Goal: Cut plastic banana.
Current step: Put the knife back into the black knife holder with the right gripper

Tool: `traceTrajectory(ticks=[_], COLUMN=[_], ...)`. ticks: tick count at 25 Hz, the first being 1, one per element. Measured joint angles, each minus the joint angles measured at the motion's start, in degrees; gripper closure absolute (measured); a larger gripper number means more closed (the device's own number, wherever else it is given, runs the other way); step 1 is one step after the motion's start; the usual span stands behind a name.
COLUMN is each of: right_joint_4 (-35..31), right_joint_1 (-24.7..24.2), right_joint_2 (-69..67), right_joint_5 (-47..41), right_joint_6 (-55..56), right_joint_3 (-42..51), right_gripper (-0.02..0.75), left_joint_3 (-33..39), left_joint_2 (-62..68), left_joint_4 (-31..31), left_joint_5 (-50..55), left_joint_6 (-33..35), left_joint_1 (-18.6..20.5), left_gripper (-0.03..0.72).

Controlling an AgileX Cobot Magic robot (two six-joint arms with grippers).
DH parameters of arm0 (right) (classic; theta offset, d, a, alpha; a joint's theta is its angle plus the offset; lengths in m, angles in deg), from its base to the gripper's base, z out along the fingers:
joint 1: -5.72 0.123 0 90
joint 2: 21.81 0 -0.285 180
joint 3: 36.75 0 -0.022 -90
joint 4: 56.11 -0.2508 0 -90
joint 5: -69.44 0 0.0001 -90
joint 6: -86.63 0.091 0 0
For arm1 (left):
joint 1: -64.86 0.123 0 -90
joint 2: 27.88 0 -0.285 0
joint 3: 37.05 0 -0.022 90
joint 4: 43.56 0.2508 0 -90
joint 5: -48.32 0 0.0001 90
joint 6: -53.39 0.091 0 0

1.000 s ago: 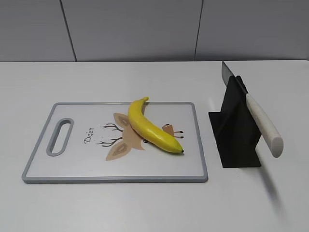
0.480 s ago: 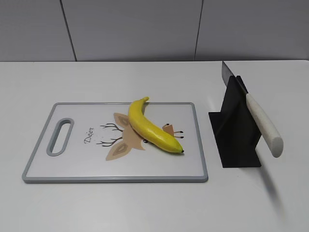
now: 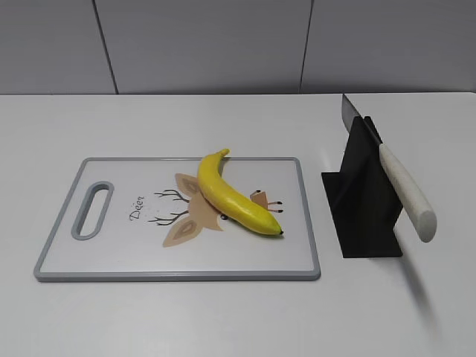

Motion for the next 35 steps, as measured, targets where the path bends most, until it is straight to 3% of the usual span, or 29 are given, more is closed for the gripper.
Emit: traceTrajectory(ticks=[8,16,23,35], right_joint_4=[-0.3,-0.6,-0.6,-0.7], right_joint_1=[-1.7,-16.1,-25.0,-26.1], right_joint_2=[0.0,0.0,0.0,0.0], right_joint_5=[0.0,0.0,0.0,0.0], right_joint_6=[0.1,0.2,0.3,0.3], right_joint_3=[0.0,0.0,0.0,0.0], right_gripper=[0.15,0.15,0.15,0.15], left_joint_3=[0.0,0.0,0.0,0.0], left_joint_2=[0.0,0.0,0.0,0.0], left_joint_4=[0.0,0.0,0.0,0.3], left_joint_5=[0.0,0.0,0.0,0.0], left_joint_6=[0.0,0.0,0.0,0.0], left_joint_1=[0.0,0.0,0.0,0.3], left_gripper=[0.121,0.125,0.135,0.196])
